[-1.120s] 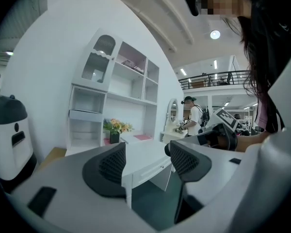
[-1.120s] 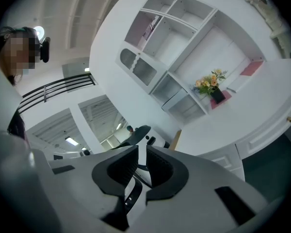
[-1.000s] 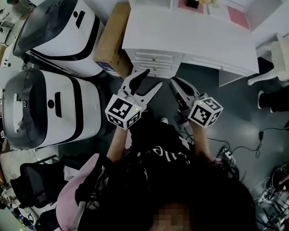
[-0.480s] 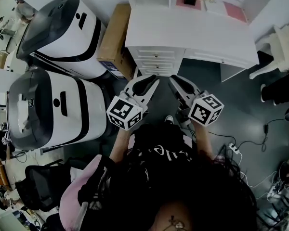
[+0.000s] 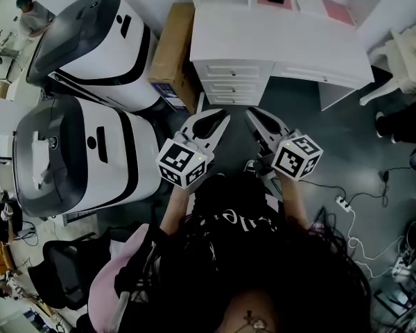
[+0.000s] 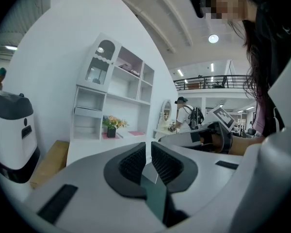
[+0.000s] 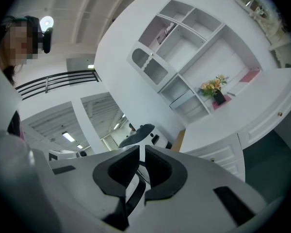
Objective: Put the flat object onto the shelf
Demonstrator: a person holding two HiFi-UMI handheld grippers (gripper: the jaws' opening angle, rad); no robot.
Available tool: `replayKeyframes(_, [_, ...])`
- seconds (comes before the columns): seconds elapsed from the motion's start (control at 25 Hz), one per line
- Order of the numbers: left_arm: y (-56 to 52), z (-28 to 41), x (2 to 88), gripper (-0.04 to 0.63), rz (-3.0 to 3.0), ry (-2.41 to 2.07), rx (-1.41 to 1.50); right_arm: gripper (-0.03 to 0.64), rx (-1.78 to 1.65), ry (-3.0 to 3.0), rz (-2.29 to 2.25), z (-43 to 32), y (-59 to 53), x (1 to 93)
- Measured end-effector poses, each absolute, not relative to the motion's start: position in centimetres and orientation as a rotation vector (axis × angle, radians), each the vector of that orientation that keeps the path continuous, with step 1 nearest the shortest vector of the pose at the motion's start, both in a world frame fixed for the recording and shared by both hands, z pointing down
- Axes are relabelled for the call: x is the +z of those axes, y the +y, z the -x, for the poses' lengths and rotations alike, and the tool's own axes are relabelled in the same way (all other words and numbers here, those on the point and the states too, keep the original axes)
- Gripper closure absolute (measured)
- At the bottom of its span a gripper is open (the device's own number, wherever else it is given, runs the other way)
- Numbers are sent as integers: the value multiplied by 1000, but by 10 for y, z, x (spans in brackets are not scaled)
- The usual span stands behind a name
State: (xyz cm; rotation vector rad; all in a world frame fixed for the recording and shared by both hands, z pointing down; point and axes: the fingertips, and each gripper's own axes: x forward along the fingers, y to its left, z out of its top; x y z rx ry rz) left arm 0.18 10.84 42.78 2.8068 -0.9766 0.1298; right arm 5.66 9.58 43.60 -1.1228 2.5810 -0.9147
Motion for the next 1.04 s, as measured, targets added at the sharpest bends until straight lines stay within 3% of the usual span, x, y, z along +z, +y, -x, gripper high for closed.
replayKeyframes(1.04, [132,16,449,549,-2732,-885,125,552,-914,2635,1192,-33,124,445])
